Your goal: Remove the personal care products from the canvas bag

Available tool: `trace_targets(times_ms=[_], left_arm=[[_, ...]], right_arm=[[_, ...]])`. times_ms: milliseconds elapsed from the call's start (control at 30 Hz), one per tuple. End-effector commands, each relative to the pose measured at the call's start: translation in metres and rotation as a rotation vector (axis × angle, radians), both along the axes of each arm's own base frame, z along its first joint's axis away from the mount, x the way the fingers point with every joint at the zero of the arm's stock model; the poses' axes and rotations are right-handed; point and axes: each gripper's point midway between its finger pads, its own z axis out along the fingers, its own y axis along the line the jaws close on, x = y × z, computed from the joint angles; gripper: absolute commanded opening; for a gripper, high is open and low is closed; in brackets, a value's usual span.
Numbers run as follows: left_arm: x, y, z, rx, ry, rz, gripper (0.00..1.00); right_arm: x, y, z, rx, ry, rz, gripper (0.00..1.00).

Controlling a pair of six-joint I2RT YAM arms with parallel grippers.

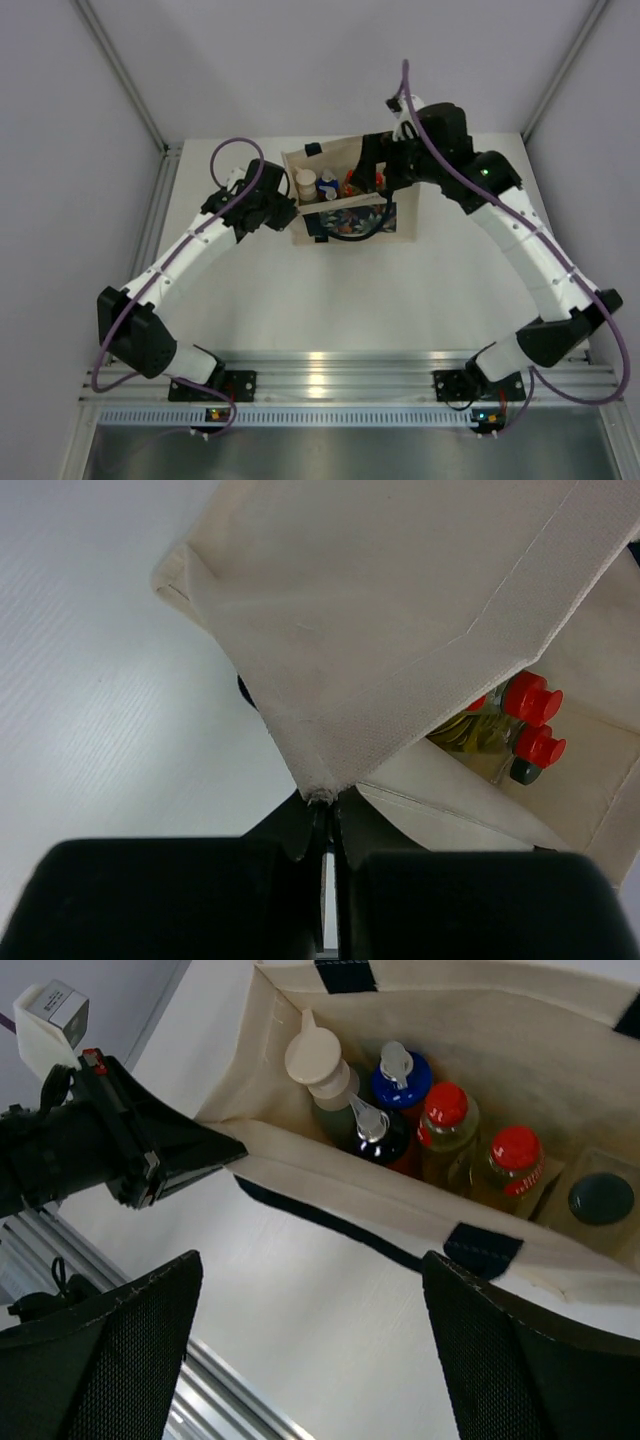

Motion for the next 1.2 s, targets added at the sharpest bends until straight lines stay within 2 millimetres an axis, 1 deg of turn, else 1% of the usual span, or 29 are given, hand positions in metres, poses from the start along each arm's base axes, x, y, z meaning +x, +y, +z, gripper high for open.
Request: trace_targets(times_ms=[0,33,67,100,133,167,200,233,267,300,333,367,400,433,500,533,567,633,667,767,800,900,933,1033,1067,1133,1167], left_arm=[[-0.015,0.009,-0.018,0.044,0.062,0.002,0.00],[-0.015,0.008,-0.018,0.044,0.063,-0.002,0.00],[-0.014,0.008,-0.018,0.046,0.061,-0.006,0.00],[-0.014,0.008,-0.019,0.047,0.064,-0.005,0.00],[-0.014,0.008,-0.020,0.048,0.065,-0.005,0.00],[-0.014,0.008,-0.020,0.047,0.065,-0.004,0.00],[-0.015,0.008,-0.021,0.048,0.068,-0.005,0.00],[-0.016,0.008,-0.020,0.047,0.067,-0.006,0.00],[-0.016,0.007,-0.020,0.043,0.069,-0.006,0.00],[-0.017,0.007,-0.021,0.040,0.070,-0.007,0.00],[-0.017,0.007,-0.022,0.036,0.077,-0.007,0.00],[-0.017,0.005,-0.020,0.024,0.076,-0.012,0.00],[-0.017,0.003,-0.021,0.022,0.082,-0.016,0.00],[-0.017,0.002,-0.020,0.016,0.082,-0.020,0.00],[-0.017,-0.002,-0.020,0.008,0.087,-0.033,0.00],[-0.017,-0.002,-0.020,0.007,0.090,-0.034,0.00],[-0.017,-0.002,-0.020,0.007,0.090,-0.036,0.00],[-0.018,-0.003,-0.018,0.005,0.086,-0.041,0.00],[-0.018,-0.002,-0.018,0.006,0.086,-0.040,0.00],[-0.018,-0.003,-0.018,0.004,0.085,-0.044,0.00],[-0.018,-0.004,-0.017,0.002,0.085,-0.045,0.00],[-0.018,-0.004,-0.018,0.003,0.087,-0.053,0.00],[-0.018,-0.004,-0.018,0.004,0.088,-0.053,0.00],[-0.019,-0.002,-0.019,0.008,0.086,-0.047,0.00],[-0.019,-0.002,-0.020,0.010,0.088,-0.049,0.00],[-0.020,-0.002,-0.021,0.009,0.092,-0.046,0.00],[-0.020,-0.001,-0.021,0.010,0.091,-0.044,0.00]], right_arm=[[0.027,0.040,0.009,-0.042,-0.105,0.029,0.87],[0.028,0.050,0.017,-0.044,-0.134,0.035,0.87],[0.033,0.058,0.013,-0.059,-0.135,0.038,0.87],[0.043,0.069,-0.004,-0.091,-0.117,0.047,0.87],[0.046,0.077,0.000,-0.089,-0.131,0.048,0.87],[0.054,0.080,-0.005,-0.109,-0.135,0.028,0.87],[0.063,0.089,-0.022,-0.140,-0.118,0.039,0.87],[0.067,0.095,-0.019,-0.135,-0.130,0.043,0.87],[0.071,0.100,-0.025,-0.146,-0.128,0.050,0.86],[0.078,0.107,-0.040,-0.172,-0.116,0.058,0.86],[0.082,0.113,-0.039,-0.172,-0.131,0.064,0.86],[0.085,0.116,-0.043,-0.179,-0.135,0.067,0.86],[0.092,0.122,-0.057,-0.201,-0.128,0.074,0.86],[0.097,0.123,-0.056,-0.205,-0.138,0.065,0.86],[0.106,0.129,-0.068,-0.226,-0.138,0.065,0.86],[0.109,0.131,-0.070,-0.228,-0.140,0.068,0.86],[0.112,0.135,-0.081,-0.240,-0.130,0.077,0.86],[0.115,0.143,-0.084,-0.231,-0.137,0.105,0.86],[0.118,0.147,-0.096,-0.245,-0.124,0.114,0.85],[0.121,0.153,-0.104,-0.246,-0.120,0.130,0.83],[0.122,0.154,-0.110,-0.247,-0.111,0.134,0.81],[0.124,0.159,-0.112,-0.244,-0.121,0.143,0.77],[0.125,0.159,-0.109,-0.239,-0.130,0.141,0.75],[0.130,0.162,-0.106,-0.235,-0.156,0.140,0.70],[0.132,0.164,-0.111,-0.239,-0.154,0.144,0.68],[0.134,0.166,-0.114,-0.244,-0.157,0.152,0.66],[0.134,0.166,-0.119,-0.255,-0.153,0.155,0.66]])
